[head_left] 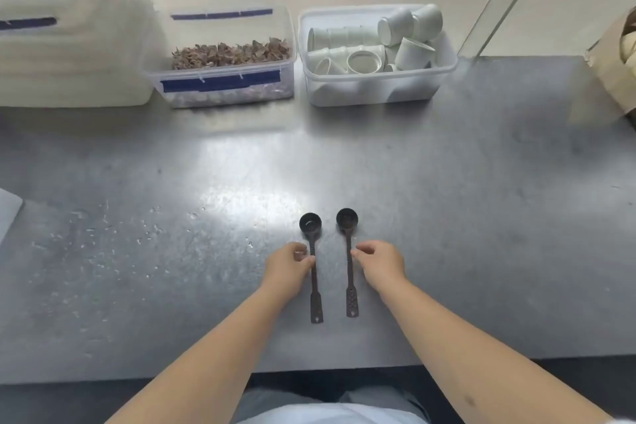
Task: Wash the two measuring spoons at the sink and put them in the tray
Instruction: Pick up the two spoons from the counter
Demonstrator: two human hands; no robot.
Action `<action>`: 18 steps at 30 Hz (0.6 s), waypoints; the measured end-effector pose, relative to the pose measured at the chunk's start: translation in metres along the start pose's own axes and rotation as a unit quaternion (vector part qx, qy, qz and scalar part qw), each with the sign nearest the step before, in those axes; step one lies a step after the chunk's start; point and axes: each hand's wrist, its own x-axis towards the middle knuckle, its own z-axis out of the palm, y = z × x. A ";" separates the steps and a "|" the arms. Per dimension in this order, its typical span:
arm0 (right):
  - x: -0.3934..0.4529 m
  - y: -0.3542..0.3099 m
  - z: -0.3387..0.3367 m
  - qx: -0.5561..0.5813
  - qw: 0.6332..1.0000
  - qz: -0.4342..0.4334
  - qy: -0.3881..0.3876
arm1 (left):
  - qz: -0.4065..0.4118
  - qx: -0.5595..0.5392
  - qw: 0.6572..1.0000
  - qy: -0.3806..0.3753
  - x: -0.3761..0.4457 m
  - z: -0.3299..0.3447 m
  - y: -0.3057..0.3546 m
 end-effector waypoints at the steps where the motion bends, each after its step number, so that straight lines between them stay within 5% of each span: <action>1: 0.004 -0.001 0.000 0.007 1.000 0.004 0.000 | -0.002 0.012 1.000 0.011 0.002 0.001 0.001; 18: 0.027 -0.008 0.009 0.038 0.998 0.040 -0.021 | -0.055 0.009 0.998 0.042 0.019 0.002 0.008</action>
